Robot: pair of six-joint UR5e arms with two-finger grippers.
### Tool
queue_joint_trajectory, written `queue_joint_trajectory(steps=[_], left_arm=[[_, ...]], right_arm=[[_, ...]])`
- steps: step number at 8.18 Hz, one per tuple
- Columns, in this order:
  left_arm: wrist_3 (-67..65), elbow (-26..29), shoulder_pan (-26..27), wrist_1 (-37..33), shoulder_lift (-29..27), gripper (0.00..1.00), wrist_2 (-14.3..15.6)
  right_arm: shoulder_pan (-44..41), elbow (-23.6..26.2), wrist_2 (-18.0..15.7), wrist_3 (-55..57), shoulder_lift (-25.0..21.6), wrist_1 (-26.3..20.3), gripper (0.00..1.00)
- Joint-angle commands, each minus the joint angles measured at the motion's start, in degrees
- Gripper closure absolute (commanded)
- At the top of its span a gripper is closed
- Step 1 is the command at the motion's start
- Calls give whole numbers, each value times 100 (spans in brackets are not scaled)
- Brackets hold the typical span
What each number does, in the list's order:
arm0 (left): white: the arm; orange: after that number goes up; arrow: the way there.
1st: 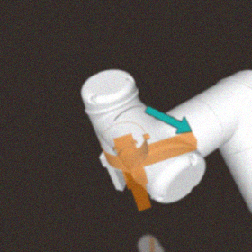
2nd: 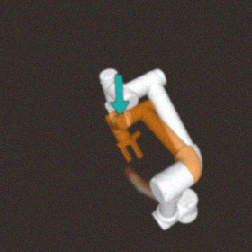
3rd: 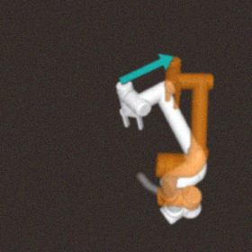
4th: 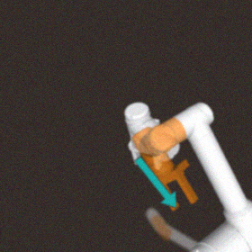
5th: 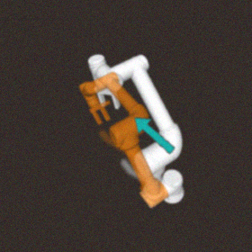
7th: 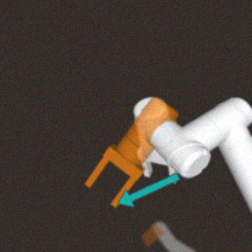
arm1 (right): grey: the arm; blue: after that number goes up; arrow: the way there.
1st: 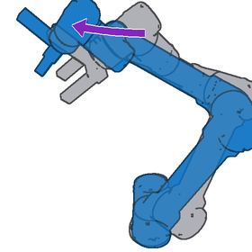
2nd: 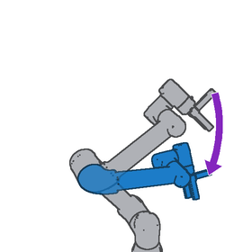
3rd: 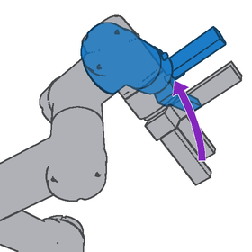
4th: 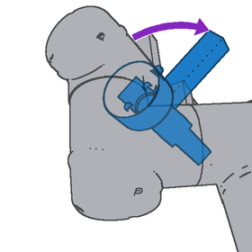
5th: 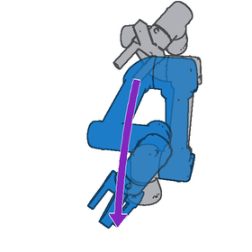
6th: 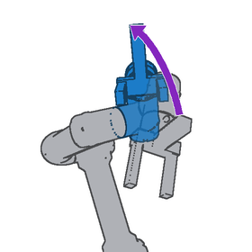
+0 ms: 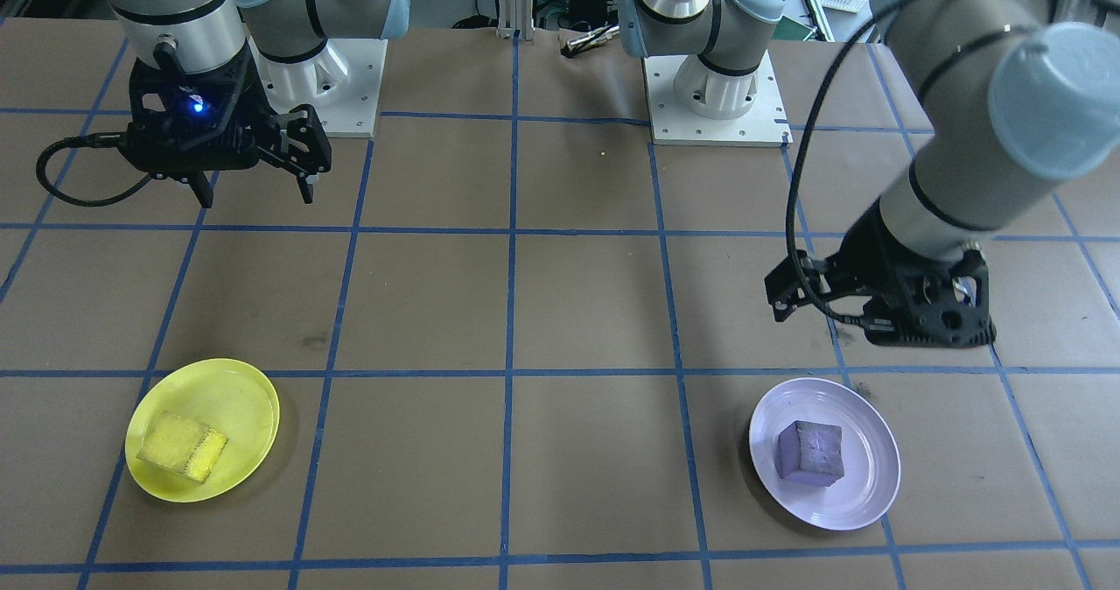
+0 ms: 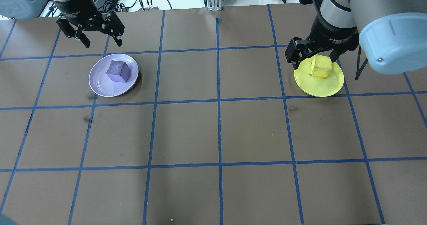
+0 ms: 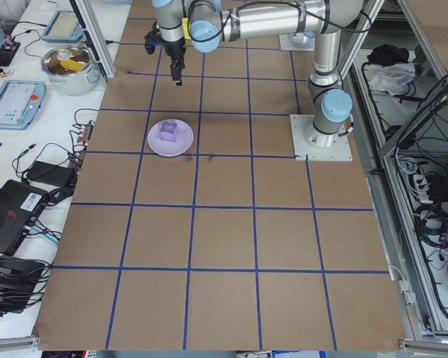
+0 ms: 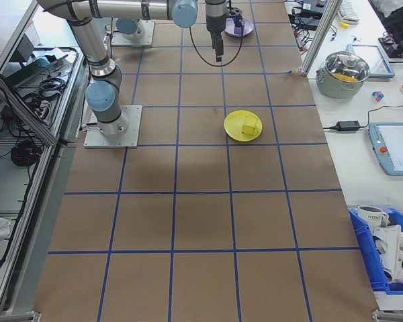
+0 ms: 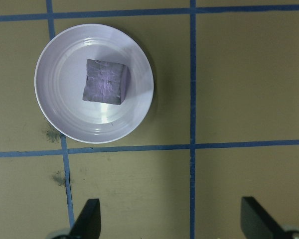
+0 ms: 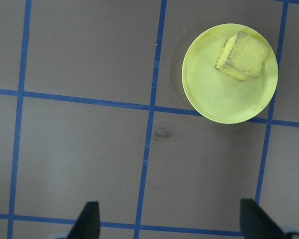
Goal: Sort blocks by color into plates
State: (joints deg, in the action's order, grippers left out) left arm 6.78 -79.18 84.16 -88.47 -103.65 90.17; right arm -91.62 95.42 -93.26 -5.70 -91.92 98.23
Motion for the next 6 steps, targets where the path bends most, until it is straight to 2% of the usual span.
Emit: queue_joint_trajectory(steps=[1,2,6], left_arm=[[-353,-53,250,-634,1001,0,35],[-344,-62,250,-732,1170,0,70],[-362,-89,250,-725,1031,0,18]], right_arm=[[-5,73,376,-2,7,240,0],[-5,73,300,-2,16,240,0],[-5,82,308,16,16,231,0]])
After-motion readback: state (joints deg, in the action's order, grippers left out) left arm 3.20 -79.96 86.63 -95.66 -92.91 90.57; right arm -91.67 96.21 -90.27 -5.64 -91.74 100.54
